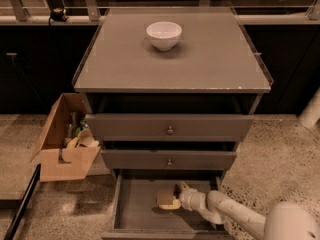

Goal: Pick orange from bottom drawer and place on counter

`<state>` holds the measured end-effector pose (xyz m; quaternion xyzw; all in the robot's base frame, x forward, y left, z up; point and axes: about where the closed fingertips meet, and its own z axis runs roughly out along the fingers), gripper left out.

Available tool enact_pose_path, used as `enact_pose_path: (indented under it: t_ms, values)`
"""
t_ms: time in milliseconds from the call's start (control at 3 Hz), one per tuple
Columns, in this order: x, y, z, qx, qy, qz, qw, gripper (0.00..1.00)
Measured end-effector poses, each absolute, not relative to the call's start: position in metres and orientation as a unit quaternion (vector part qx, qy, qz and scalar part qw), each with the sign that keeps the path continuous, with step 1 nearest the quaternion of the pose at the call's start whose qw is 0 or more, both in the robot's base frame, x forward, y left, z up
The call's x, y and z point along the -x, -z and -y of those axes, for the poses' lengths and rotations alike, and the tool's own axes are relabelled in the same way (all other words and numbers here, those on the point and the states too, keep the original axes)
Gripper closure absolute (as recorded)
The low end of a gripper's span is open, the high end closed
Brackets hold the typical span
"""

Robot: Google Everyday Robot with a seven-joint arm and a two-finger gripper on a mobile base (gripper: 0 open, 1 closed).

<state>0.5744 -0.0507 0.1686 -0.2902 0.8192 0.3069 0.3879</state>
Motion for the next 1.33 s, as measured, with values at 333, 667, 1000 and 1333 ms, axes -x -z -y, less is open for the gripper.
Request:
enact_pose_path:
  t_ms: [333, 667, 1000, 1333]
  values:
    - [-0.581, -0.161, 0.045, 0.292, -0.302, -0.823, 0.383, 0.00]
    - [-0.575, -0.142, 0.039, 0.268, -0.282, -0.840, 0.379, 0.00]
    - [-0.575, -0.141, 0.039, 0.268, -0.281, -0.840, 0.379, 0.03]
    - [-0.575, -0.141, 0.039, 0.268, -0.281, -0.840, 0.379, 0.25]
